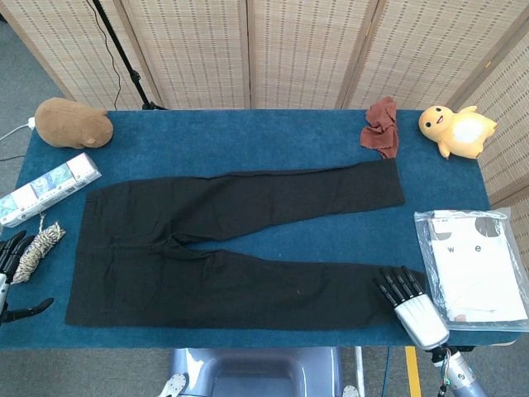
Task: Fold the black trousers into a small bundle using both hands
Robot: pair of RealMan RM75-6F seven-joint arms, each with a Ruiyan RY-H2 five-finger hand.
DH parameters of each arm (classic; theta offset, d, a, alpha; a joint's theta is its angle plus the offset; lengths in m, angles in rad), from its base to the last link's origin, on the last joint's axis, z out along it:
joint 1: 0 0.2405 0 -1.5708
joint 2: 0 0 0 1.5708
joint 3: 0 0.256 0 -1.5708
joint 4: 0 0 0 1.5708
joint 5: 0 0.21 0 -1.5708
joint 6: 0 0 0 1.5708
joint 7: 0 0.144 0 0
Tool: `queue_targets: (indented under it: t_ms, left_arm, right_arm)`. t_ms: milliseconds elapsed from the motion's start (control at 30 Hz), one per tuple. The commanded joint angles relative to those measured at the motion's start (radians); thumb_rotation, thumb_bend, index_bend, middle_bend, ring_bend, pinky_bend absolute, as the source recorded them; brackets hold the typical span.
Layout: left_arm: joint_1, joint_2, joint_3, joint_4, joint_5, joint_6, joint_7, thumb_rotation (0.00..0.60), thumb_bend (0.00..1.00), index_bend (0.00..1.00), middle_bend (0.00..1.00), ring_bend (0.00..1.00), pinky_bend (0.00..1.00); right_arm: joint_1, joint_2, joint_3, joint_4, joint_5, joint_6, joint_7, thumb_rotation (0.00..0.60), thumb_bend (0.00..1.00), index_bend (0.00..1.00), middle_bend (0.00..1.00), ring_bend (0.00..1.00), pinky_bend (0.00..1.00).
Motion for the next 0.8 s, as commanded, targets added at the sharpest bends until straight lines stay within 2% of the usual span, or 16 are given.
queue_targets:
  t_ms: [33, 167, 333, 467, 633, 733, 800]
  left_arm:
    - [0.0, 0.0, 0.0, 0.0, 0.0, 0.0, 0.0, 0.6, 0.0, 0.0, 0.0, 0.0, 0.0]
    - [-0.001, 0.001, 0.0, -0.001, 0.001, -0.001, 0.001, 0.6, 0.0, 0.0, 0.0, 0.0, 0.0]
    - [-0.006, -0.001, 0.003, 0.0, 0.009, -0.008, 0.0, 0.6, 0.0, 0.0, 0.0, 0.0, 0.0]
    - [-0.01, -0.005, 0.006, 0.002, 0.023, -0.007, 0.006, 0.6, 0.0, 0.0, 0.0, 0.0, 0.0]
    - [-0.017, -0.033, 0.014, 0.049, 0.07, 0.01, 0.009, 0.6, 0.0, 0.0, 0.0, 0.0, 0.0]
    - [-0.021, -0.092, 0.01, 0.143, 0.126, 0.059, 0.013, 0.6, 0.0, 0.0, 0.0, 0.0, 0.03]
    - [-0.024, -0.127, 0.016, 0.204, 0.158, 0.08, 0.011, 0.6, 0.0, 0.0, 0.0, 0.0, 0.08]
  right_arm:
    - [0.004, -0.002, -0.004, 0.005, -0.004, 0.001, 0.01, 0.6, 0.49, 0.02, 0.0, 0.0, 0.0]
    - [0.014, -0.008, -0.006, 0.014, -0.01, 0.009, 0.035, 0.6, 0.49, 0.12, 0.0, 0.0, 0.01]
    - [0.028, -0.025, -0.01, 0.037, -0.017, 0.011, 0.085, 0.6, 0.49, 0.33, 0.1, 0.02, 0.17]
    - [0.033, -0.035, -0.01, 0.051, -0.014, 0.007, 0.105, 0.6, 0.5, 0.47, 0.18, 0.1, 0.27]
    - [0.038, -0.043, -0.004, 0.059, -0.006, 0.008, 0.126, 0.6, 0.51, 0.53, 0.25, 0.17, 0.32]
    - [0.04, -0.046, -0.002, 0.063, -0.004, 0.014, 0.135, 0.6, 0.51, 0.56, 0.28, 0.19, 0.34]
    - [0.041, -0.046, -0.001, 0.061, -0.003, 0.018, 0.137, 0.6, 0.51, 0.57, 0.29, 0.2, 0.35]
